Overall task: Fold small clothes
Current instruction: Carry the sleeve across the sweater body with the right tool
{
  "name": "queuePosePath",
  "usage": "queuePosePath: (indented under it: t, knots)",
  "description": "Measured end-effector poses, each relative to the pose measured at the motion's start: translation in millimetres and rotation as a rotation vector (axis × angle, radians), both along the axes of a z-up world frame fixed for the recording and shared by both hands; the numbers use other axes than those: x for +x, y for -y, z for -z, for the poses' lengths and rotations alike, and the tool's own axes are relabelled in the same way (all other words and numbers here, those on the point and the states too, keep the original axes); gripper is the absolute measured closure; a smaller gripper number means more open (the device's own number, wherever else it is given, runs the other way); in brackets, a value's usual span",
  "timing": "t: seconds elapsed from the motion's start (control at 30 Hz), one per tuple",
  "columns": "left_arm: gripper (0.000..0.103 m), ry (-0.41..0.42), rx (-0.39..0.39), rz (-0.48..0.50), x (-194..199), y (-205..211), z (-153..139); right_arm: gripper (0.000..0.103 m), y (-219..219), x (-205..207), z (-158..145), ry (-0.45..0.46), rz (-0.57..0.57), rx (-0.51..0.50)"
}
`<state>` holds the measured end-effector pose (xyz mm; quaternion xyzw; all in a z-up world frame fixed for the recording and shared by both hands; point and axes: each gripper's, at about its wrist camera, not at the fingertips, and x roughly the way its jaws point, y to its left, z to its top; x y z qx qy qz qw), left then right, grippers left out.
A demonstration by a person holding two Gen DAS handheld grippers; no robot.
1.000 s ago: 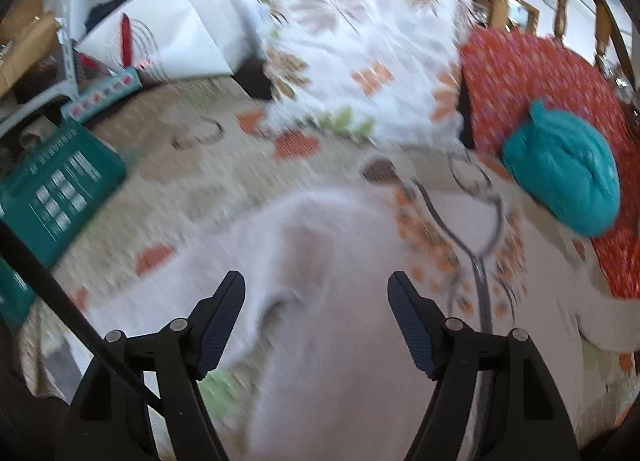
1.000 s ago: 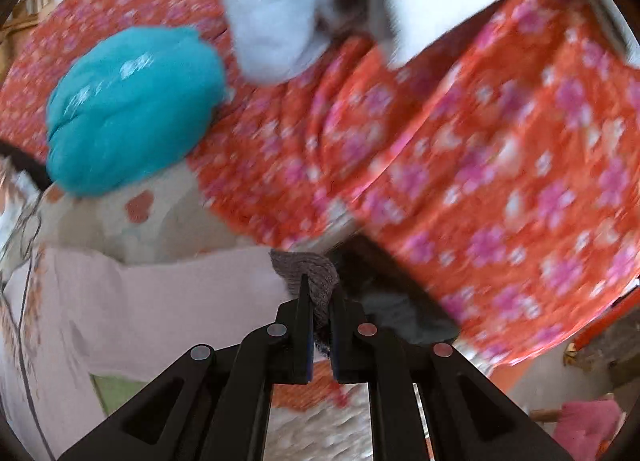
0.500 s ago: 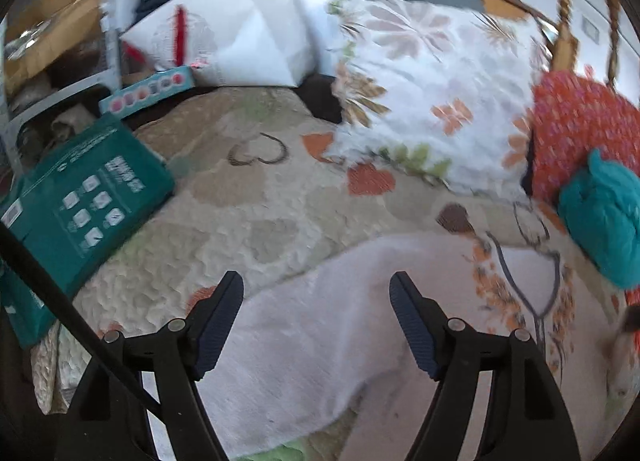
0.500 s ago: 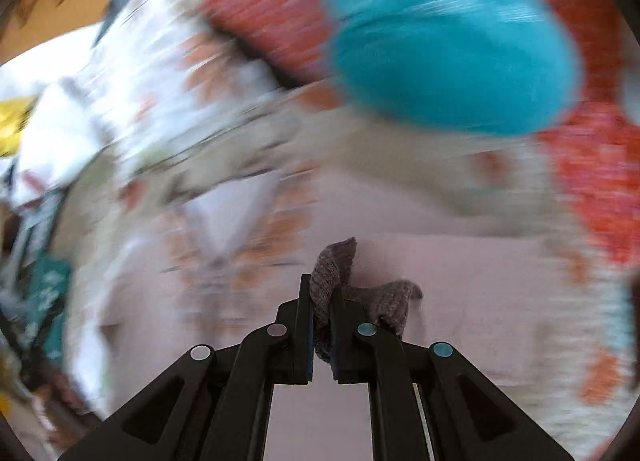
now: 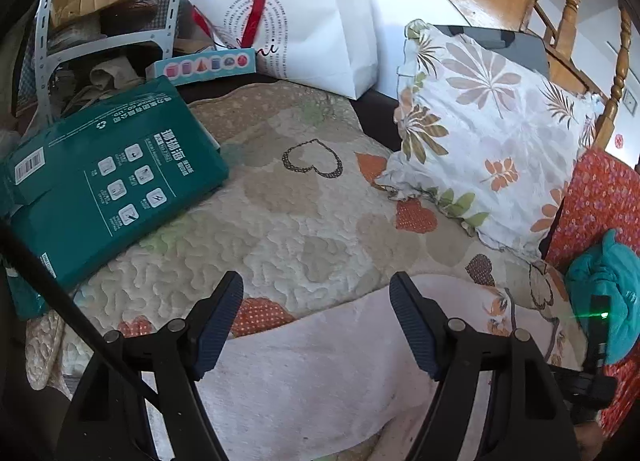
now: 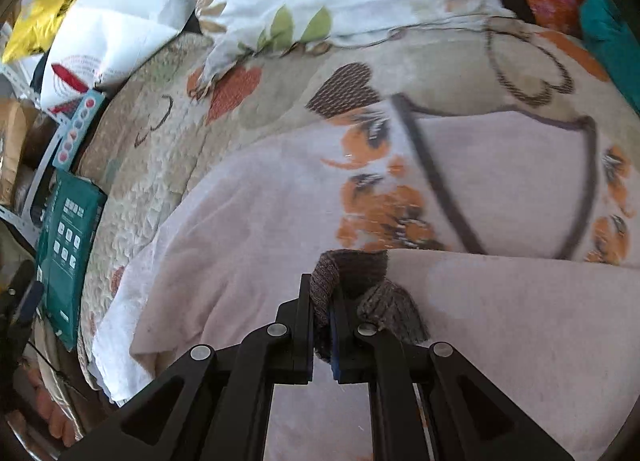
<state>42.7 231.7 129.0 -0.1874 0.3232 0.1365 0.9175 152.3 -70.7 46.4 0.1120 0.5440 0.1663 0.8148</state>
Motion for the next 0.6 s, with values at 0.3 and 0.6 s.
queuePosePath:
  t: [0.3,0.6]
  knots:
    - [0.028,0.002,-0.012,-0.019,-2,-7,-1,0.090,-53,13,5,-0.009,-0.108,-0.085]
    - [0.028,-0.013,-0.075,-0.055,-8,-29,6,0.060,-57,0,-49,-0.009,-0.239,0.298]
